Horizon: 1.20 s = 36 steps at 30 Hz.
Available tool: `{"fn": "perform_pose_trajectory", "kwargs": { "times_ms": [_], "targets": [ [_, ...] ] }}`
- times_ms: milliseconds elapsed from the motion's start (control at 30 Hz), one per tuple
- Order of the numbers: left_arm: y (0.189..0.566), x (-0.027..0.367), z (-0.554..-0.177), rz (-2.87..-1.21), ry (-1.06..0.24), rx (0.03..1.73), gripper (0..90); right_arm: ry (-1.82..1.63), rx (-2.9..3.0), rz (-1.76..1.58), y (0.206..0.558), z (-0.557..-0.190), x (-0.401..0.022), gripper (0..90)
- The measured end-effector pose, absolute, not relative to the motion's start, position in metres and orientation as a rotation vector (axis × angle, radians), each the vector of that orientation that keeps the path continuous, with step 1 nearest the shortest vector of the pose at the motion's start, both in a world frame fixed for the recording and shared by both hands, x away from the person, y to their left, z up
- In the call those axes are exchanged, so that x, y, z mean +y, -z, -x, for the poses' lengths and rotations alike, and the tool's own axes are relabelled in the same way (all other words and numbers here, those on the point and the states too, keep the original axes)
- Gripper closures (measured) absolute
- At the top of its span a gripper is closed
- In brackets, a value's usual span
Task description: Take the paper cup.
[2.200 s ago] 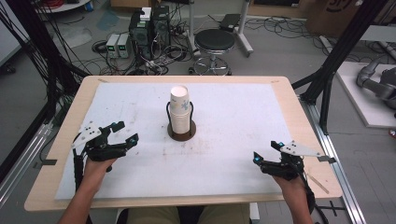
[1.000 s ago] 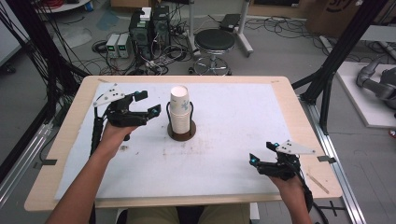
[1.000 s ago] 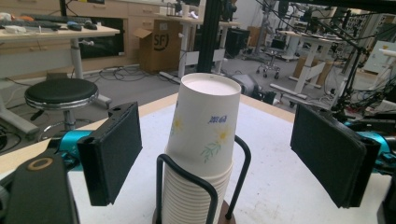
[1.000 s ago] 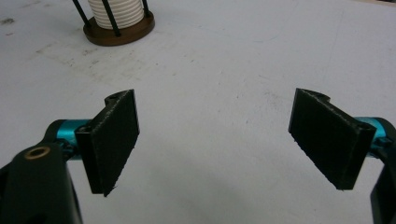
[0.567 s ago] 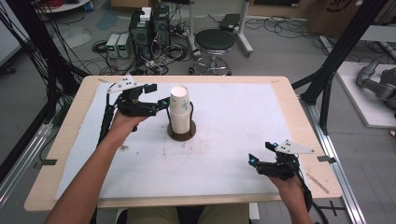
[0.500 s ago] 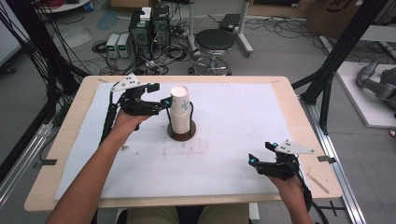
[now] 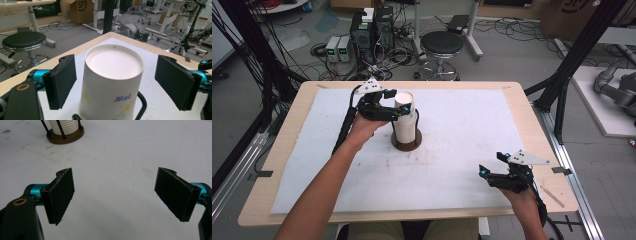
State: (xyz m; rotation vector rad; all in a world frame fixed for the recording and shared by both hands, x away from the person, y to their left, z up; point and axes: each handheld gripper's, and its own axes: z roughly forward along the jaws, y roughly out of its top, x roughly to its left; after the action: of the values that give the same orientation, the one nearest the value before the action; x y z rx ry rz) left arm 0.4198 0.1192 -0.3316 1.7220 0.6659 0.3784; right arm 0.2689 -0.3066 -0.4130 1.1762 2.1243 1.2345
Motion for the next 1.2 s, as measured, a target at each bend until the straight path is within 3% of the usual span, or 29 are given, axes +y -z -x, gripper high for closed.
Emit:
{"fn": "perform_pose_trajectory", "kwargs": {
  "times_ms": [200, 333, 833, 1200],
  "targets": [
    [0.337, 0.116, -0.424, -1.741, -0.359, 0.675, 23.0, -1.237, 2.12, -1.179, 0.413, -0.268, -0.308, 16.5],
    [0.339, 0.116, -0.425, -1.74, -0.347, 0.669, 31.2, -1.233, 2.122, -1.178, 0.413, -0.269, -0.308, 16.5],
    [0.331, 0.121, -0.422, -1.713, -0.35, 0.659, 33.5, -1.232, 2.132, -1.18, 0.414, -0.27, -0.306, 16.5],
    [0.298, 0.126, -0.418, -1.604, -0.358, 0.645, 35.4, -1.236, 2.131, -1.182, 0.414, -0.27, -0.305, 16.5]
  ]
}}
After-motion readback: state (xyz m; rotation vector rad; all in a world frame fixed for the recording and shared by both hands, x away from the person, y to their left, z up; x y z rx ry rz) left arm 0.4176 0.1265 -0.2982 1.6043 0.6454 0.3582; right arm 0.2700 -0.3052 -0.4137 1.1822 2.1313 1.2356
